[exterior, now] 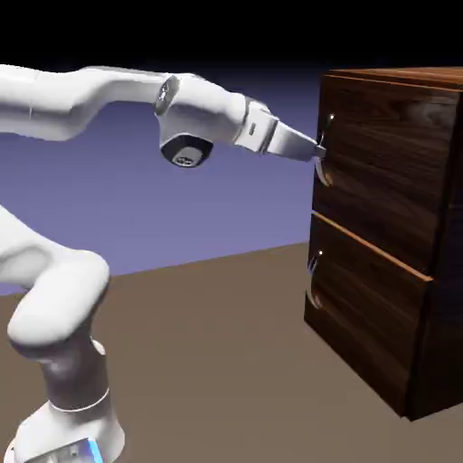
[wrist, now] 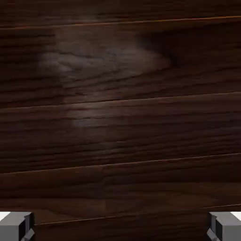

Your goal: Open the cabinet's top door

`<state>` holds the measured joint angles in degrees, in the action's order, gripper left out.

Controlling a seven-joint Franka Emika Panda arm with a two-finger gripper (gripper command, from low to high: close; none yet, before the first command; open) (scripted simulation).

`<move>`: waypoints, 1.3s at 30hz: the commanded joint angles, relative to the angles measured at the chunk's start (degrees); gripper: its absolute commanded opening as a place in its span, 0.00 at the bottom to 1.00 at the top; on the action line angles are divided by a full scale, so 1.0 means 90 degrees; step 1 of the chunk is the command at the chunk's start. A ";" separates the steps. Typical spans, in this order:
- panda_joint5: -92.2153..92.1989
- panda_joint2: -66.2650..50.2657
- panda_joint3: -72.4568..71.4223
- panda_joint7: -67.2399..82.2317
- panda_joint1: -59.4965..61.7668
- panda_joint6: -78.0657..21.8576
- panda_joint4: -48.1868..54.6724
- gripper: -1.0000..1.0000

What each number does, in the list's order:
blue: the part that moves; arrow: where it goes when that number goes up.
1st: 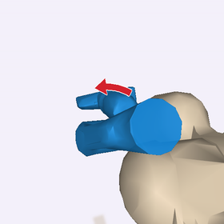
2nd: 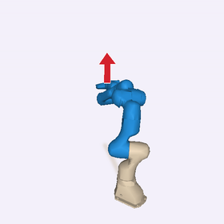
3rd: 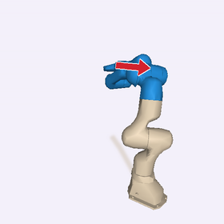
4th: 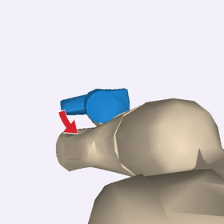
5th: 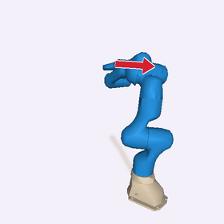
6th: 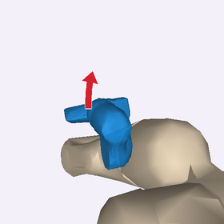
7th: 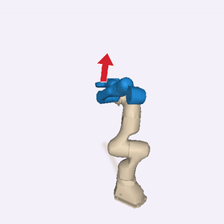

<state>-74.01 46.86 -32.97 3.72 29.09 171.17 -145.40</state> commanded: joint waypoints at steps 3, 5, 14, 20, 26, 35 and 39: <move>-0.0831 0.0159 -0.0370 0.0518 0.0334 -0.0032 0.0175 0.50; -0.1385 0.0266 -0.0617 0.0864 0.0557 -0.0053 0.0292 0.50; -0.3877 0.0744 -0.1727 0.2419 0.1560 -0.0149 0.0817 0.50; -0.5539 0.1063 -0.2467 0.3455 0.2228 -0.0212 0.1167 0.50; -0.7200 0.1382 -0.3207 0.4492 0.2897 -0.0276 0.1517 0.50; -0.9426 0.1767 -0.4311 0.5861 0.4033 -0.0387 0.2180 0.50; -0.9477 0.1634 -0.4720 0.5827 0.4882 -0.0477 0.2856 0.50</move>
<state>-159.31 61.57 -75.45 56.16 73.03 166.88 -119.70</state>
